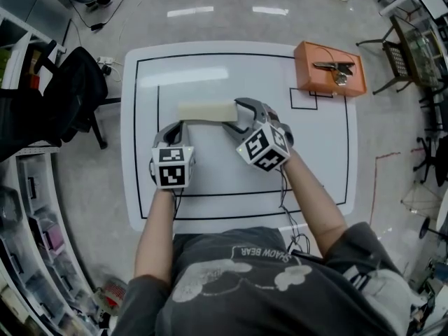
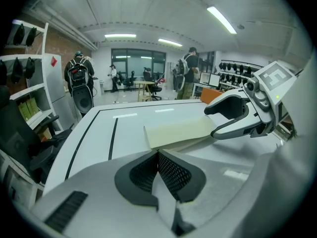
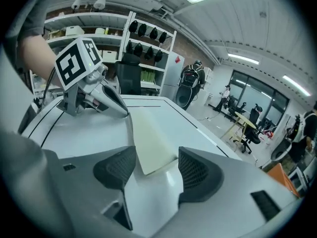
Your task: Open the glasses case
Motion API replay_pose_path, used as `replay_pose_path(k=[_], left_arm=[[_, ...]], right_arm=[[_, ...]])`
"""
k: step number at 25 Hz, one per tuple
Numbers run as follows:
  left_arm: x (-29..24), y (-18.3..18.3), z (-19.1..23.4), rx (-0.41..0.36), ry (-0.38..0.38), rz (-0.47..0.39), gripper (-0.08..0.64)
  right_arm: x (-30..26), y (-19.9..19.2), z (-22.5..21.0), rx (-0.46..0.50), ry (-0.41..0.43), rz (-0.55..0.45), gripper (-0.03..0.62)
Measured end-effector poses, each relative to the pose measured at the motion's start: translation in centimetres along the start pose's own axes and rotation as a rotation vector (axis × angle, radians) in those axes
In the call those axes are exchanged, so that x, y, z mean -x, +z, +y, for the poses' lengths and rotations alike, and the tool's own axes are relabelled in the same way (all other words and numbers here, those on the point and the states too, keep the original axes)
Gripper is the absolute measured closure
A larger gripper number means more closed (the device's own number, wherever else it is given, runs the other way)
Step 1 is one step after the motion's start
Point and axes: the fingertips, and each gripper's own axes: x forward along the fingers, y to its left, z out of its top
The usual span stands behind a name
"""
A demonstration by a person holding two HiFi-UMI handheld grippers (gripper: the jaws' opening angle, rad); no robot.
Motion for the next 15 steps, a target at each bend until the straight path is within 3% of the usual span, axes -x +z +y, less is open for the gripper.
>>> replay_pose_path(k=[5, 15], left_arm=[[0.1, 0.0, 0.0, -0.002, 0.003, 0.0, 0.558], [0.0, 0.0, 0.0, -0.008, 0.012, 0.0, 0.558]], right_arm=[[-0.2, -0.1, 0.1, 0.035, -0.002, 0.016, 0.328], [0.5, 1.0, -0.6, -0.011, 0.006, -0.026, 0.361]])
